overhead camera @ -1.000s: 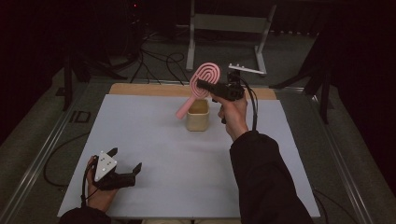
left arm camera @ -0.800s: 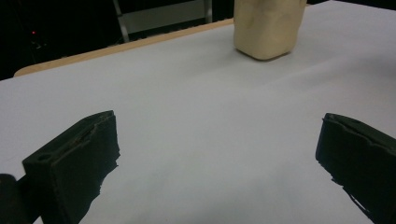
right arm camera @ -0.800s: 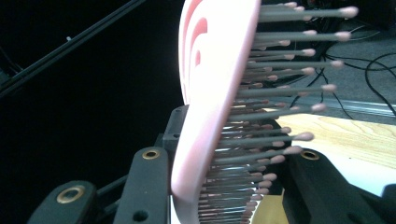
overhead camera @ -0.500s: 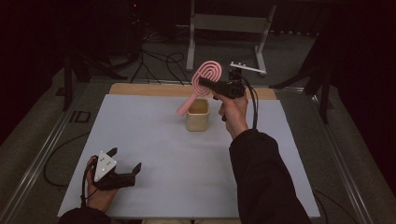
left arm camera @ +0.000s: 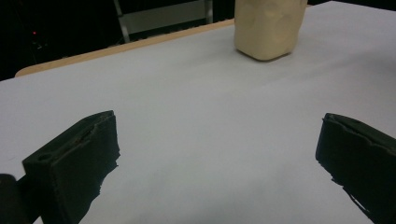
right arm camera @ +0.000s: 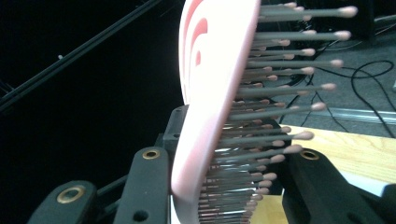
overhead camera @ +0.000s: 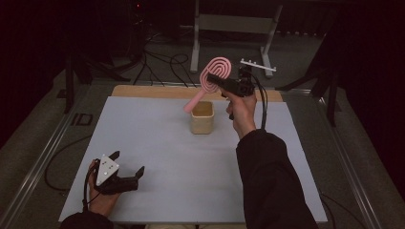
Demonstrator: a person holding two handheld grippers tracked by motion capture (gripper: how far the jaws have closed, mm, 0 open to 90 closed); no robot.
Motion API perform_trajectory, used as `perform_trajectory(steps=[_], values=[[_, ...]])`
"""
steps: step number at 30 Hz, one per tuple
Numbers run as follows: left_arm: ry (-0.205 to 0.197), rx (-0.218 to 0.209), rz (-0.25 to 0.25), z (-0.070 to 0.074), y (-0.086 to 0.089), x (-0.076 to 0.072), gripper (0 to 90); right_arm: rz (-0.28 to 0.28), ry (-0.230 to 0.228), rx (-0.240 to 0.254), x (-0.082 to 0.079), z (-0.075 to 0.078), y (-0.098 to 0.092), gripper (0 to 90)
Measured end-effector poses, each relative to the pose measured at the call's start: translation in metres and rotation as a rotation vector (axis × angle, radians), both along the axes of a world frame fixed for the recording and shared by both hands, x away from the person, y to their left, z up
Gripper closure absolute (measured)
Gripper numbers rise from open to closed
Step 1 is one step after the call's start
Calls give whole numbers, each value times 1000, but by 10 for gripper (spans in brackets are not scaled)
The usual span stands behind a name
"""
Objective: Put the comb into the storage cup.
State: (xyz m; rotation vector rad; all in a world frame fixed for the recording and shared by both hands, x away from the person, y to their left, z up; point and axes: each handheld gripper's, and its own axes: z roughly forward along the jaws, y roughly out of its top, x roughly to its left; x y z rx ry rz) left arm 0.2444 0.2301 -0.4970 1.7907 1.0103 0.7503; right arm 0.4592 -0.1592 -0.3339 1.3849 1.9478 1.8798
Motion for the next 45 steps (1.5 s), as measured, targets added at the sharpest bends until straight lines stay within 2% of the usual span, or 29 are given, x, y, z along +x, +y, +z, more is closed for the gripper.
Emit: perform_trajectory(steps=[18,35,45], values=[[-1,-1,0,0,0,0,2,-46,2,-41,2,0,-9,639],[-2,-3,1,0,0,0,2,-72,14,-82,5,-6,-10,639],[-1,0,0,0,0,0,2,-84,28,-88,7,-12,-12,640]])
